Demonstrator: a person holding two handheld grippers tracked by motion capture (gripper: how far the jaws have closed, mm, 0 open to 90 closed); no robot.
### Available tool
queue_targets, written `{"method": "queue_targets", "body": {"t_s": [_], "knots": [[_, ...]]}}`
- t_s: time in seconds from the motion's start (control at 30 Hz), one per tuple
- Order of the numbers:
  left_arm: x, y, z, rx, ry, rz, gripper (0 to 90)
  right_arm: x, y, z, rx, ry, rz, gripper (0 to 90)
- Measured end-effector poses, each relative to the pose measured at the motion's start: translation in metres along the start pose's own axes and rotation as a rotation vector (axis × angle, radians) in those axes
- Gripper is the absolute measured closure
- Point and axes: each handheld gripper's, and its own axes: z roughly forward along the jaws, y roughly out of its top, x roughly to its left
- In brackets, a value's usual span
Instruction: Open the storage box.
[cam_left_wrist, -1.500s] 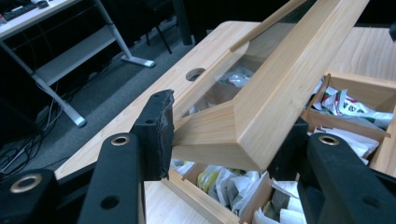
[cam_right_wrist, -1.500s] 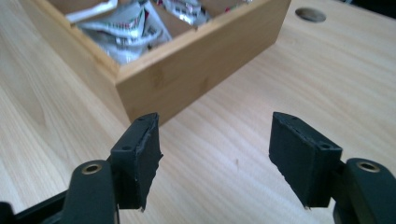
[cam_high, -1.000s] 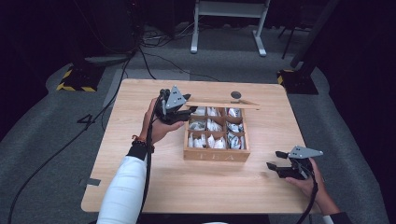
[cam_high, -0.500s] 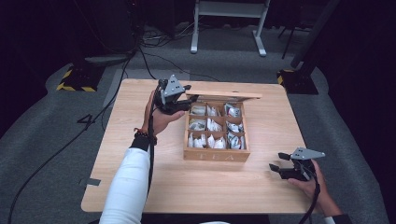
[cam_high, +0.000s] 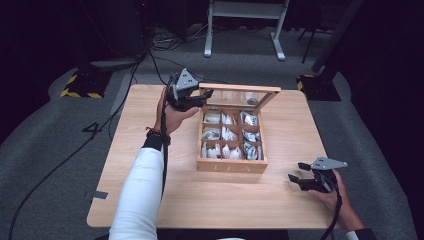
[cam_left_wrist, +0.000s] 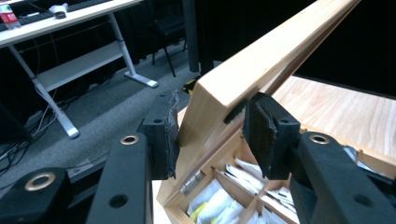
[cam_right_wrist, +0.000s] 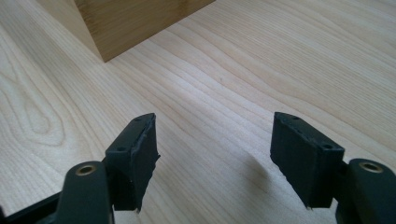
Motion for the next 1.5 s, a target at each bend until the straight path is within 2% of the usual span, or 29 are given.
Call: {"method": "queue_targets", "body": {"t_s": [0.23,0.47,0.57,0.73,0.9,1.2,1.27,1.3,1.37,1.5], "knots": [[0.013,0.011,0.011,0.005,0.017,-0.014,57.0,-0.002,-0.002,0.003,0.004,0.007,0.014,32.1],[0.02,0.016,0.017,0.007,0.032,-0.023,57.2,-0.002,-0.003,0.006,0.009,0.009,0.024,32.5],[0.024,0.017,0.021,0.002,0.039,-0.029,57.4,-0.002,-0.002,0.009,0.02,-0.006,0.025,33.3],[0.027,0.018,0.026,-0.004,0.053,-0.031,57.3,-0.002,-0.001,0.011,0.024,0.004,0.029,32.2],[0.034,0.019,0.032,-0.017,0.052,-0.053,57.1,-0.002,-0.001,0.011,0.028,0.009,0.029,31.3],[0.043,0.021,0.046,-0.035,0.078,-0.099,55.0,-0.002,0.0,0.012,0.029,0.012,0.025,29.9],[0.044,0.021,0.048,-0.044,0.087,-0.109,54.5,-0.002,0.0,0.012,0.029,0.01,0.026,29.7],[0.045,0.019,0.052,-0.062,0.098,-0.132,54.2,-0.002,0.0,0.013,0.028,0.005,0.032,29.7],[0.046,0.017,0.055,-0.079,0.109,-0.147,53.9,-0.001,0.001,0.013,0.031,-0.001,0.033,29.6],[0.048,0.014,0.06,-0.073,0.133,-0.151,54.4,-0.001,0.001,0.014,0.029,0.0,0.035,29.6]]}}
